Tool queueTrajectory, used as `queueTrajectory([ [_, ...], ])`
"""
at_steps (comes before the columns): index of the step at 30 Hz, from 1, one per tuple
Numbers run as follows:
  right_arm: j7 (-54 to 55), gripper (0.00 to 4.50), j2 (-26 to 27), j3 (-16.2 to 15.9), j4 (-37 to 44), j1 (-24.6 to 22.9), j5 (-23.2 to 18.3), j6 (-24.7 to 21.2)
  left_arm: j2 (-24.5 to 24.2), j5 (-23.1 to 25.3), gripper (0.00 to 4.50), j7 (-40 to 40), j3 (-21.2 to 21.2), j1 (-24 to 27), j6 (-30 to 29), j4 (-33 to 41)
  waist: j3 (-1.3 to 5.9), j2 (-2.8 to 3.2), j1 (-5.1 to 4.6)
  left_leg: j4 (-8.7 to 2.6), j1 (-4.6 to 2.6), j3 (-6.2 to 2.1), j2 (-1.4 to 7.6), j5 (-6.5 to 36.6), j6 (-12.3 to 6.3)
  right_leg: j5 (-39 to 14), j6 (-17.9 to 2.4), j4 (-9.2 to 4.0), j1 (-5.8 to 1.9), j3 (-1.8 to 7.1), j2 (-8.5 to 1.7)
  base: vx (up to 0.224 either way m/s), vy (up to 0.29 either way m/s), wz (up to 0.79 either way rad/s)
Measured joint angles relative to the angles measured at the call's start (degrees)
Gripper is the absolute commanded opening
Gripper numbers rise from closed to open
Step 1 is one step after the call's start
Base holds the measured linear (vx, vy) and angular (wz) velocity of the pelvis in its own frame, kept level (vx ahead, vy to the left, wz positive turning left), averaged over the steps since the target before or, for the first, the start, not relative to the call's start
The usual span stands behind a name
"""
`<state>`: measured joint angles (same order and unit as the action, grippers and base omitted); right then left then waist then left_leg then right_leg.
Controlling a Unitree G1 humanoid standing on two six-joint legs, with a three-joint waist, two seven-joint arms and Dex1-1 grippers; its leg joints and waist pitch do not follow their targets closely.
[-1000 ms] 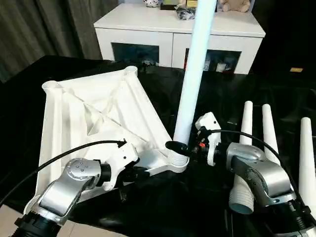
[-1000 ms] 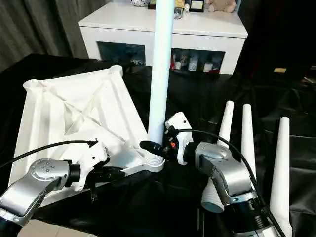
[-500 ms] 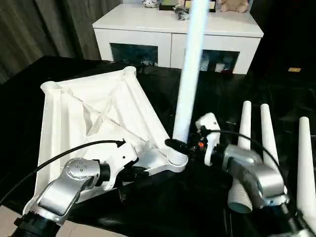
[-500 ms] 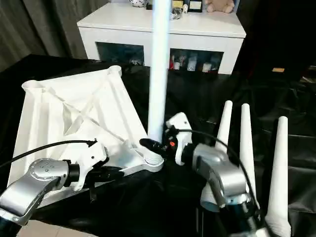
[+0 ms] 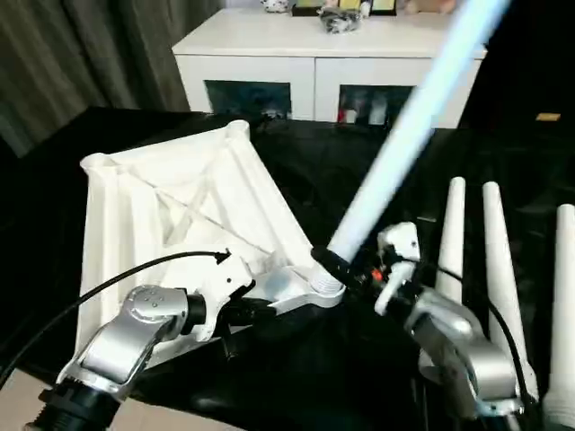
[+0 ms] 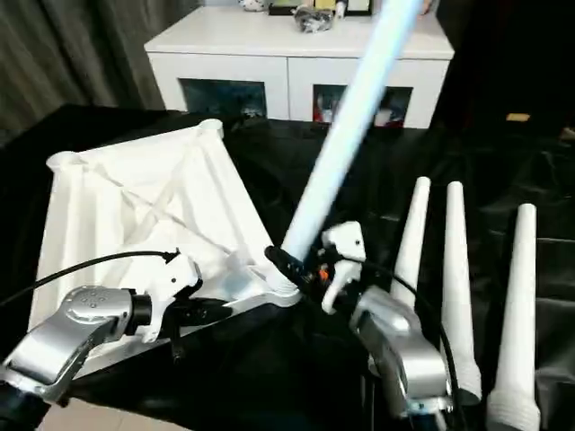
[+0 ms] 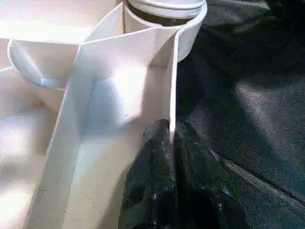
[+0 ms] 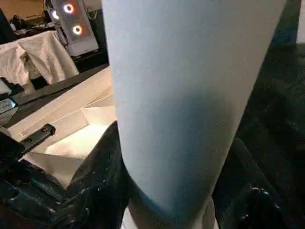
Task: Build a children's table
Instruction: Insert table leg to table base
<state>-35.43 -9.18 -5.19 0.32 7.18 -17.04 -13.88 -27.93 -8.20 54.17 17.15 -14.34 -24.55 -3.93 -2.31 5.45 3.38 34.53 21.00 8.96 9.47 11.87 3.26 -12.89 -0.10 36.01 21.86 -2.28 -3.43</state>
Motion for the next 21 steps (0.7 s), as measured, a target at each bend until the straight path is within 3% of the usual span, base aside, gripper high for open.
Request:
queueTrajectory([
  [8,1.34,1.88,-2.15,-3.2,1.31,-0.64,5.72,5.35,0.46,0.05,0.0,-0.01,0.02,-0.82,0.74,-1.33,-0.12,0.19,-0.04,-0.01,0.02,0.0,0.0,0.0,0.0,0.0,0.01,0.0,0.0,0.01,0.0,0.0,0.0,0.0],
  [14,1.21,1.88,-3.32,-4.16,1.35,-0.63,6.8,5.44,0.77,0.1,0.0,-0.01,0.03,-0.83,0.8,-1.34,-0.14,0.15,-0.01,-0.02,0.05,0.0,0.0,0.0,0.0,-0.01,0.02,-0.06,0.01,0.01,0.0,0.0,0.0,0.0],
  [21,-0.31,1.88,-5.39,-5.43,1.99,0.95,7.91,2.76,0.89,0.18,0.0,-0.01,0.06,-0.87,0.84,-1.4,0.0,-0.41,-0.02,-0.05,0.05,0.02,0.0,0.0,0.0,-0.01,0.02,-0.07,-0.02,0.02,0.0,0.0,0.0,0.0],
])
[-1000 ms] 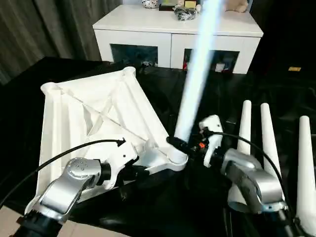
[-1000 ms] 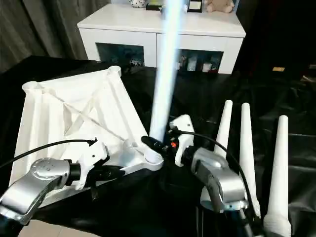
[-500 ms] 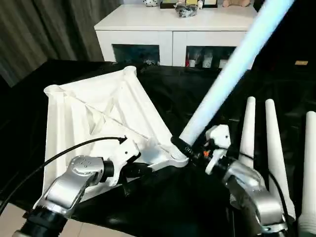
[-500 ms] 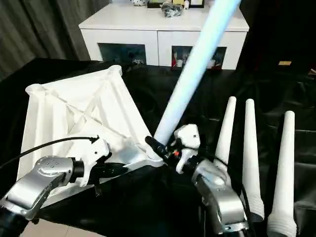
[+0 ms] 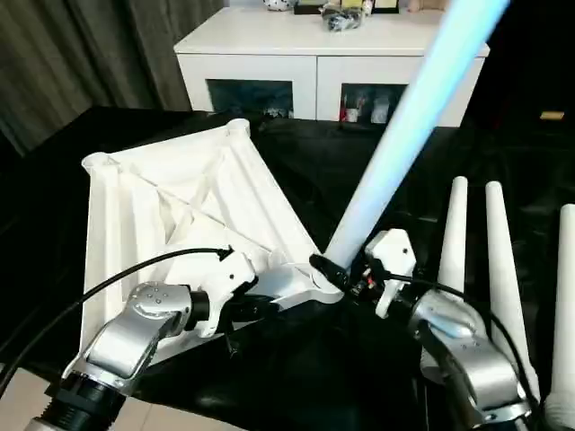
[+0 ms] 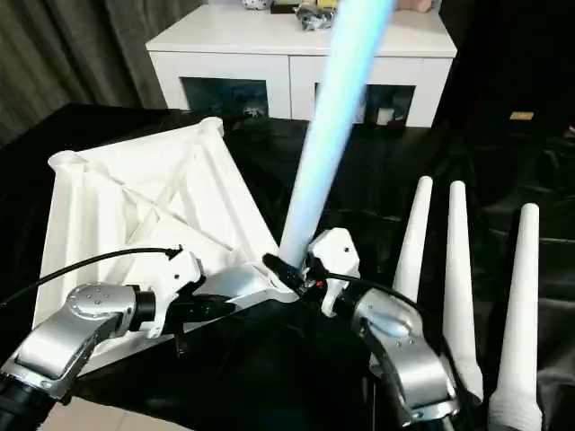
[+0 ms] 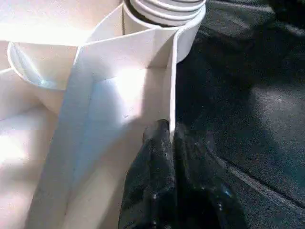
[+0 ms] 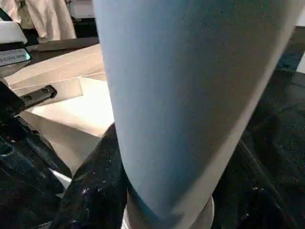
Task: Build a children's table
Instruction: Insert table leg to table base, then rotate leg to tighten
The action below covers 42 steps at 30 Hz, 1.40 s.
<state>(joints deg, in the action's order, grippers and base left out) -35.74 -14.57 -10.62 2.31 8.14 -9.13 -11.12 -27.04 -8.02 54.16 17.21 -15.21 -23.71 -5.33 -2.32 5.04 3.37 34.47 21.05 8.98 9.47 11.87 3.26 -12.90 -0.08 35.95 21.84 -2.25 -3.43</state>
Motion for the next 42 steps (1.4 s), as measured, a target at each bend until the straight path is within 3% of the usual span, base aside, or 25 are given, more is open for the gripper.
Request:
queueTrajectory([
  [3,-1.48,1.88,-1.17,-0.46,0.01,1.47,-0.35,-3.1,-0.02,0.39,0.0,0.0,0.04,0.06,-0.08,0.18,0.16,-0.38,0.02,-0.05,0.0,0.0,0.0,0.0,0.0,-0.01,0.01,0.0,-0.01,0.0,0.0,0.0,0.0,0.0],
  [14,-6.98,1.88,-3.07,-1.97,-5.57,9.44,-1.25,-9.81,-0.66,0.74,0.0,-0.51,0.01,1.02,-0.26,1.3,0.47,-0.86,-0.14,-0.06,-0.04,0.02,0.01,0.0,0.0,-0.03,0.05,0.0,-0.07,0.01,0.0,0.0,0.0,0.0],
  [31,-12.51,1.88,-4.95,-3.21,-9.54,12.76,-1.76,-11.15,-1.0,1.03,0.0,-0.59,0.07,1.69,-0.47,1.89,0.97,-1.45,-0.3,-0.21,-0.14,0.08,0.01,0.0,0.0,-0.07,0.1,-0.12,-0.2,0.05,0.0,0.0,0.0,0.0],
  [36,-11.15,1.88,-3.27,-3.13,-11.56,13.59,-1.58,-10.73,-1.26,1.23,0.0,-0.98,-0.06,1.68,-0.51,1.58,0.98,-1.87,-0.76,-0.28,-0.39,0.09,0.01,0.01,0.01,-0.07,0.1,-0.11,-0.35,0.05,0.01,0.0,0.0,0.0],
  [42,-1.31,1.88,2.06,-1.99,-14.95,14.53,0.56,-10.03,1.31,3.07,0.0,-5.82,-0.64,0.7,-1.32,-0.61,0.77,-2.23,-1.51,-0.59,-1.13,-0.02,-0.01,0.03,0.04,-0.34,0.56,-0.55,-0.66,-0.05,0.0,0.0,0.0,0.0],
])
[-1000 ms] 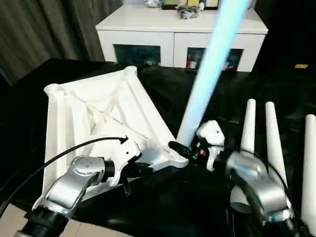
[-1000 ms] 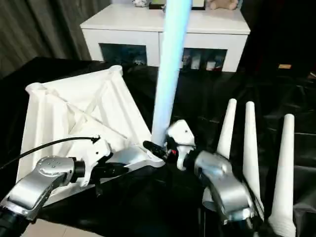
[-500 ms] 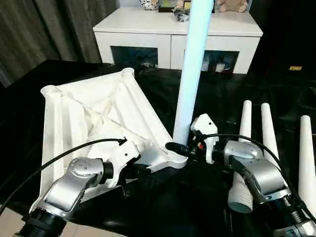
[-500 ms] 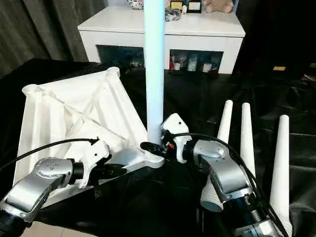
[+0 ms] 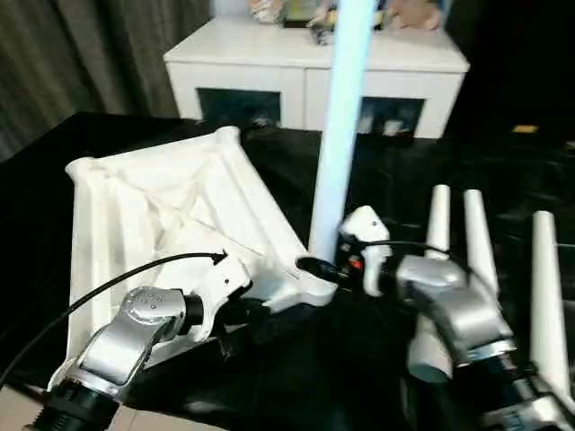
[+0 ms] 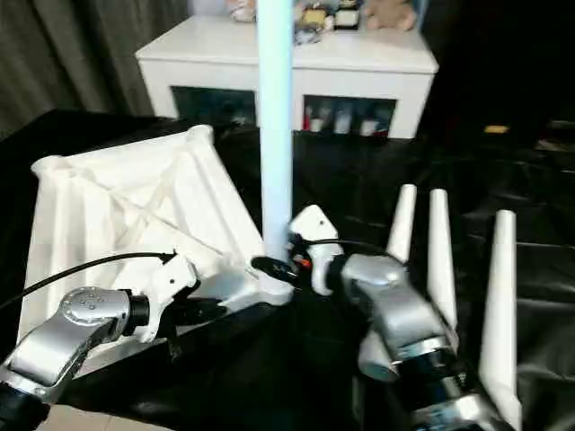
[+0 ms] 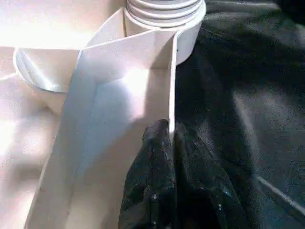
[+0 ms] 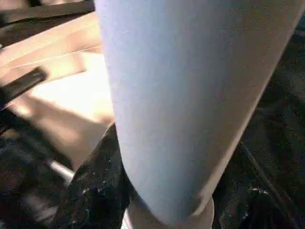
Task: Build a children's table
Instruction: Rotate leg to tighten
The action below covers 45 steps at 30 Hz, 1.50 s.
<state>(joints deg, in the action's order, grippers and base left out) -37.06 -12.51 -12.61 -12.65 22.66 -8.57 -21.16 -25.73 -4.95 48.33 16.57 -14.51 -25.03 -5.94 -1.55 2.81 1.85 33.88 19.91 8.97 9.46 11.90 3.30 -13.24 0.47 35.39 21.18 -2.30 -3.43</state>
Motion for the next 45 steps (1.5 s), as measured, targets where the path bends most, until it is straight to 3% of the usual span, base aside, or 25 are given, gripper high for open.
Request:
queueTrajectory([
  [11,23.25,1.88,9.56,5.03,-16.71,9.24,4.91,2.61,14.98,2.93,0.0,-16.78,-0.45,-9.21,-8.97,-9.44,-0.04,0.1,-0.28,-0.78,-0.08,-0.03,-0.53,0.01,-0.03,0.0,0.0,-2.49,0.03,0.01,-0.25,-0.015,0.006,-0.02],
  [12,26.6,1.88,11.02,6.42,-21.36,11.75,5.03,4.18,17.43,3.19,0.0,-19.12,-1.15,-11.29,-9.94,-12.33,-0.13,0.03,-0.24,-0.75,-0.18,-0.02,-0.7,0.01,-0.03,0.0,0.01,-2.5,-0.01,-0.05,-0.46,0.0,0.0,0.0],
  [15,32.27,1.88,12.81,9.52,-28.63,16.01,5.63,6.34,22.37,4.12,0.0,-24.76,-2.07,-14.1,-10.87,-16.06,-0.44,-0.26,-0.31,-1.03,-0.27,-0.01,-1.17,0.03,-0.06,-0.04,0.07,-3.05,-0.11,-0.41,-1.09,0.0,0.0,0.0],
  [18,35.93,1.88,14.19,12.05,-33.41,18.5,5.58,8.52,25.2,4.27,0.0,-28.15,-2.88,-15.29,-11.44,-17.99,-0.51,-0.17,-0.36,-1.58,-0.31,-0.1,-1.2,0.03,-0.07,-0.09,0.15,-4.29,-0.5,-1.74,-1.78,0.0,0.0,0.0],
  [24,38.06,1.88,15.24,13.33,-37.98,20.76,5.11,11.86,25.74,4.21,0.0,-29.83,-3.4,-15.82,-11.81,-18.22,-0.86,-0.8,-0.36,-1.92,-0.4,-0.09,-1.49,0.03,-0.07,-0.1,0.16,-4.56,-0.27,-1.71,-1.98,0.0,0.0,0.0],
  [29,37.85,1.88,16.08,14.47,-41.64,22.13,5.5,15.14,25.08,4.1,0.0,-29.82,-3.95,-15.9,-11.83,-18.36,-0.95,-0.77,-0.49,-2.11,-0.53,-0.18,-1.48,0.04,-0.07,-0.1,0.16,-4.86,-0.23,-1.93,-1.97,0.0,0.0,0.0],
  [33,37.09,1.88,16.33,14.87,-42.83,22.69,5.68,18.21,24.64,3.81,0.0,-29.69,-4.34,-16.14,-11.57,-18.35,-1.35,-0.28,-0.61,-2.47,-0.45,-0.31,-1.38,0.04,-0.07,-0.11,0.16,-5.39,-0.43,-2.67,-2.1,0.0,0.0,0.0],
  [36,35.95,1.88,16.42,16.27,-43.8,23.18,4.56,19.41,24.2,3.63,0.0,-29.37,-4.34,-16.25,-11.12,-18.35,-1.65,-0.28,-0.57,-2.93,-0.61,-0.23,-1.34,0.04,-0.07,-0.11,0.15,-5.43,-0.16,-2.85,-2.14,0.0,0.0,0.0],
  [40,35.29,1.88,16.42,16.82,-44.88,24.11,4.41,20.04,23.81,3.58,0.0,-29.07,-4.49,-16.41,-10.67,-18.33,-1.97,-0.02,-0.25,-3.58,-0.59,-0.28,-1.01,0.04,-0.07,-0.13,0.17,-5.57,-0.67,-4.39,-2.73,0.0,0.0,0.0],
  [41,35.29,1.88,16.42,16.92,-45.01,24.2,4.42,20.34,23.79,3.58,0.0,-29.07,-4.49,-16.55,-10.67,-18.33,-2.09,-0.13,-0.03,-3.69,-0.33,-0.1,-0.98,0.04,-0.07,-0.67,-0.03,-4.82,-0.41,-4.33,-2.81,-0.029,-0.05,0.11],
  [42,35.28,1.88,16.43,17.08,-45.18,24.22,4.42,20.67,23.79,3.58,0.0,-29.02,-4.49,-16.65,-10.66,-18.33,-2.2,-0.61,0.36,-3.87,-0.63,0.62,-0.91,0.04,-0.07,-1.04,-0.04,-3.8,0.0,-3.54,-2.78,-0.029,-0.05,0.11],
  [43,35.26,1.88,16.44,17.17,-45.39,24.33,4.43,20.74,23.78,3.6,0.0,-29.02,-4.49,-16.65,-10.65,-18.34,-2.32,-1.24,0.27,-3.82,-1.17,1.17,-1.0,0.07,-0.06,-1.04,-0.01,-3.68,0.77,-3.12,-2.86,0.024,-0.09,0.2],
  [44,35.21,1.88,16.44,17.24,-45.73,24.61,4.44,20.94,23.78,3.58,0.0,-29.02,-4.54,-16.66,-10.5,-18.33,-2.48,-1.37,0.24,-3.2,-1.2,1.22,-0.92,1.01,0.34,-1.02,-0.01,-3.82,0.86,-3.36,-3.0,0.075,-0.041,-0.09],
  [45,35.1,1.88,16.46,17.26,-46.28,25.04,4.47,21.47,23.8,3.52,0.0,-29.02,-4.72,-16.64,-10.3,-18.32,-2.54,-0.53,0.66,-2.31,-0.96,0.07,-0.68,2.15,-0.67,-1.03,0.02,-4.55,0.18,-5.08,-3.37,0.075,-0.041,-0.09],
])
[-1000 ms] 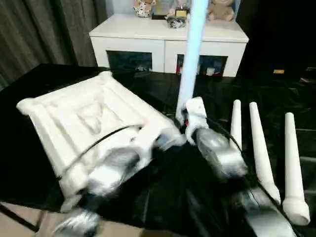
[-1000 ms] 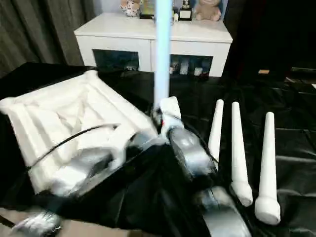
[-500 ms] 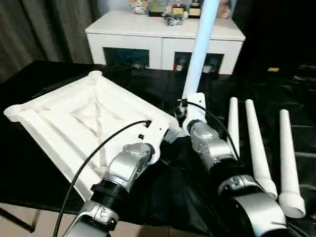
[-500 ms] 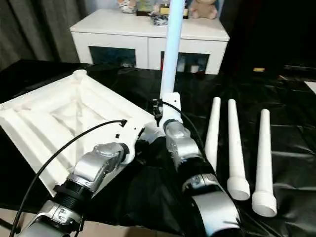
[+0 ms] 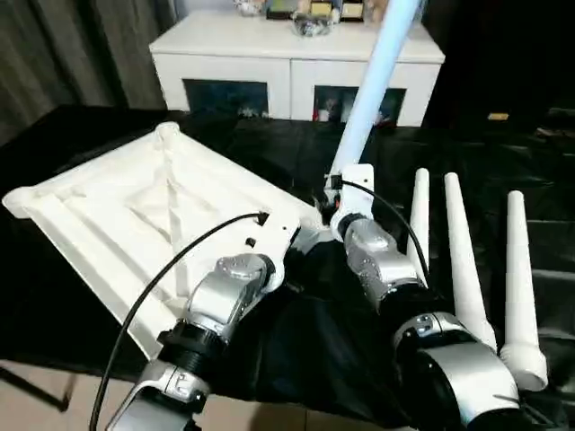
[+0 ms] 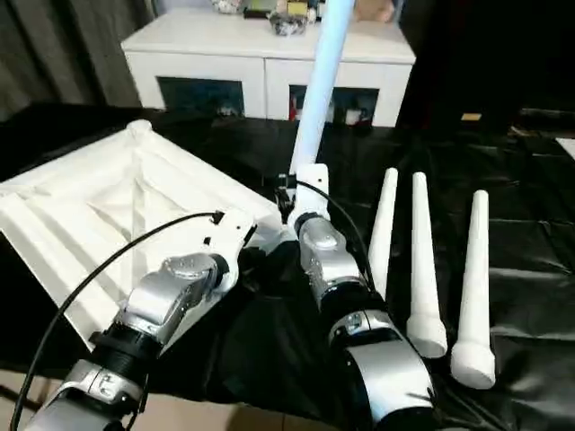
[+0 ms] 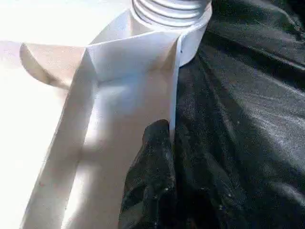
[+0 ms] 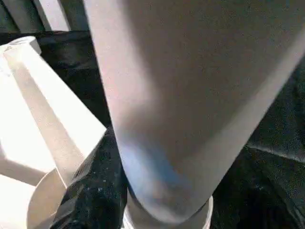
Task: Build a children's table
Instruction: Rotate leg to tighten
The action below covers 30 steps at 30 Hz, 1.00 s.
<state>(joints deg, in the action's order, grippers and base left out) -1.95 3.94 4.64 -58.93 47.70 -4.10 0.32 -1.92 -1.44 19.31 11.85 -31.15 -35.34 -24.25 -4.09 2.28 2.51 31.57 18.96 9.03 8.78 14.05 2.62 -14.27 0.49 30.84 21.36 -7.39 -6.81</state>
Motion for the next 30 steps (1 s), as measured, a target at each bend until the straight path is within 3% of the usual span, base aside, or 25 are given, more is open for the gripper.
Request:
queueTrajectory([
  [1,-0.1,1.88,0.0,0.03,-0.06,0.19,0.0,0.31,0.0,-0.12,0.0,0.01,-0.21,0.0,0.13,0.19,-0.02,0.74,0.1,0.15,0.51,-0.67,0.13,-0.12,0.17,0.01,0.01,-0.21,-0.21,-1.09,-0.04,0.089,0.052,-0.38],
  [2,-0.14,1.88,-0.01,0.08,-0.08,0.21,0.02,0.47,0.0,-0.11,0.0,0.01,-0.21,-0.01,0.11,0.35,0.04,0.96,-0.04,0.33,0.7,-0.97,0.36,-0.27,0.42,0.02,0.02,-0.49,-0.32,-1.53,0.05,0.07,0.049,-0.17],
  [6,-0.81,1.88,-0.11,0.09,-0.45,0.37,0.3,0.46,-0.39,-0.11,0.0,0.43,-0.2,0.02,0.01,0.34,-0.01,0.58,-0.69,0.25,0.06,0.22,0.35,-0.26,0.44,0.53,-0.8,-0.15,-0.29,0.1,0.19,0.03,0.015,-0.01],
  [13,-10.14,1.88,-2.17,-0.93,-0.35,1.57,0.32,-2.4,-6.19,0.15,0.0,6.92,2.82,1.43,0.4,4.28,-0.17,0.1,-0.74,0.28,0.27,0.5,0.36,-0.28,0.44,0.76,-1.19,0.26,0.29,0.43,0.21,0.0,0.0,0.0],
  [17,-21.74,1.87,-6.12,-4.95,2.86,1.34,0.69,-7.11,-12.25,0.27,0.0,12.65,4.81,3.58,0.88,8.71,0.08,-0.39,-0.61,0.33,0.23,0.66,0.57,-0.69,0.71,1.93,-2.28,0.5,0.44,0.51,0.37,0.0,0.0,0.0],
  [21,-35.27,1.87,-9.94,-9.34,8.58,-0.55,1.36,-10.91,-18.89,-0.57,0.0,20.79,5.5,6.19,3.03,12.57,0.34,-0.75,-0.07,0.71,0.04,0.74,0.92,-1.69,0.83,2.88,-2.2,1.66,0.56,0.66,0.49,0.027,-0.019,0.04],
  [25,-48.61,1.87,-13.59,-13.25,14.74,-3.4,0.67,-11.66,-25.86,-3.16,0.0,28.75,5.72,9.73,5.5,17.31,0.87,-1.31,0.32,0.92,-0.04,0.83,1.15,-1.89,1.19,3.93,-2.27,2.54,0.65,1.2,0.77,0.088,-0.037,0.09],
  [27,-52.81,1.87,-15.05,-14.61,17.38,-4.72,0.1,-11.98,-27.71,-3.96,0.0,31.04,5.44,10.84,5.8,18.96,1.17,-1.39,0.63,0.9,-0.04,0.83,1.47,-1.95,1.3,3.7,-1.93,2.69,0.68,1.91,1.5,0.114,-0.04,0.1],
  [30,-59.02,1.87,-17.92,-16.9,23.29,-7.47,-0.88,-12.29,-30.41,-5.76,0.0,34.83,5.21,12.12,5.8,21.16,1.36,-1.59,1.27,0.93,0.08,0.8,1.72,-2.06,1.41,2.89,-2.15,3.29,0.98,2.04,1.67,0.119,-0.025,0.06],
])
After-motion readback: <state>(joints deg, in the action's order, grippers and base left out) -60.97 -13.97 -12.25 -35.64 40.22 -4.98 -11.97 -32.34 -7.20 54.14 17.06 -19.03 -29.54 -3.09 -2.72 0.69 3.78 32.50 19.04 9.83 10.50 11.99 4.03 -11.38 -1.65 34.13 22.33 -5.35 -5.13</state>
